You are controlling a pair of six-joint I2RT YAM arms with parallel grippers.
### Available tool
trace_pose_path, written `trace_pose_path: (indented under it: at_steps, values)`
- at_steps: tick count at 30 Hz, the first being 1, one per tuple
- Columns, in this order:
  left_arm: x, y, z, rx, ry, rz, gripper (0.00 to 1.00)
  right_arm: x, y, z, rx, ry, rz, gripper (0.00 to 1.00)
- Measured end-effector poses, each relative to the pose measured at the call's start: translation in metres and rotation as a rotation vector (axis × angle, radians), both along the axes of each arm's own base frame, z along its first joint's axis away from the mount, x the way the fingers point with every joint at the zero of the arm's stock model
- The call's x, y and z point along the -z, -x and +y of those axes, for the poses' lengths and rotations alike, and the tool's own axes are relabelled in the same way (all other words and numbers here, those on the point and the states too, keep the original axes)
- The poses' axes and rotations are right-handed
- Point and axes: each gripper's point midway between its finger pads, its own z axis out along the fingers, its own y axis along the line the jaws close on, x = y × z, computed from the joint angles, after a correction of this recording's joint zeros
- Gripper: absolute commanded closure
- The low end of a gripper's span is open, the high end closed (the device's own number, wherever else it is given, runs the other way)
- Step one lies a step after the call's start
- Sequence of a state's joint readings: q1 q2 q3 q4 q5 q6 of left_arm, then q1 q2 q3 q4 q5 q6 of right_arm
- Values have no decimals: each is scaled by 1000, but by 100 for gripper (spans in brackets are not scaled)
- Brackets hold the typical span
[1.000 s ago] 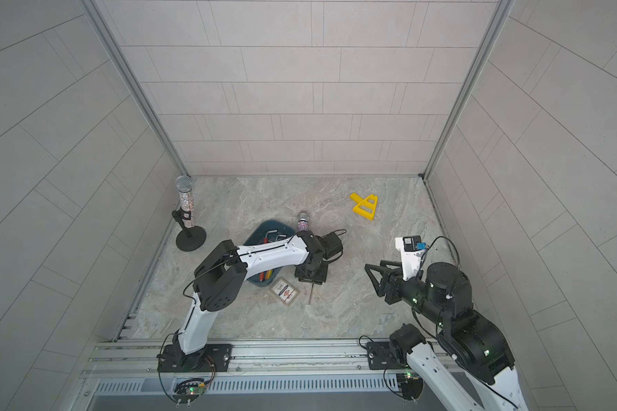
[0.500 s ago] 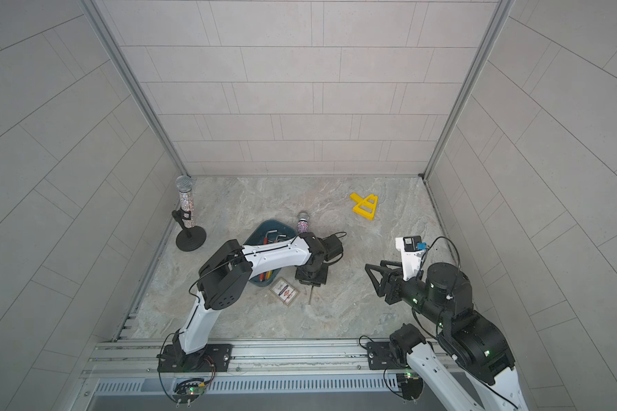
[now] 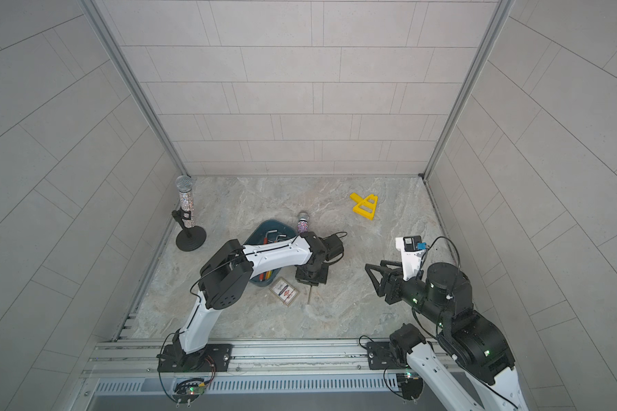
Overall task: Put the hex key on the desktop into the storage box
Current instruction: Pick up the Allen key from the center of the board, then place the Allen key in the storage box.
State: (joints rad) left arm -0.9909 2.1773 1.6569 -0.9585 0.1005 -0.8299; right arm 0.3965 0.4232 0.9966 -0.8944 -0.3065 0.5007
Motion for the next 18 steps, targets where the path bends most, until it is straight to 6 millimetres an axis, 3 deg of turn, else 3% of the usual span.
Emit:
trace_pose_path:
  at_steps: [6, 12, 15, 18]
  values:
    - [-5, -4, -7, 4, 21, -9, 100, 0, 0, 0, 0, 0, 0, 41]
    - [-28, -18, -16, 11, 66, -43, 100, 0, 0, 0, 0, 0, 0, 42]
    - [-44, -29, -6, 8, 72, -64, 100, 0, 0, 0, 0, 0, 0, 42]
    - [-67, -48, 16, -27, 74, -97, 100, 0, 0, 0, 0, 0, 0, 42]
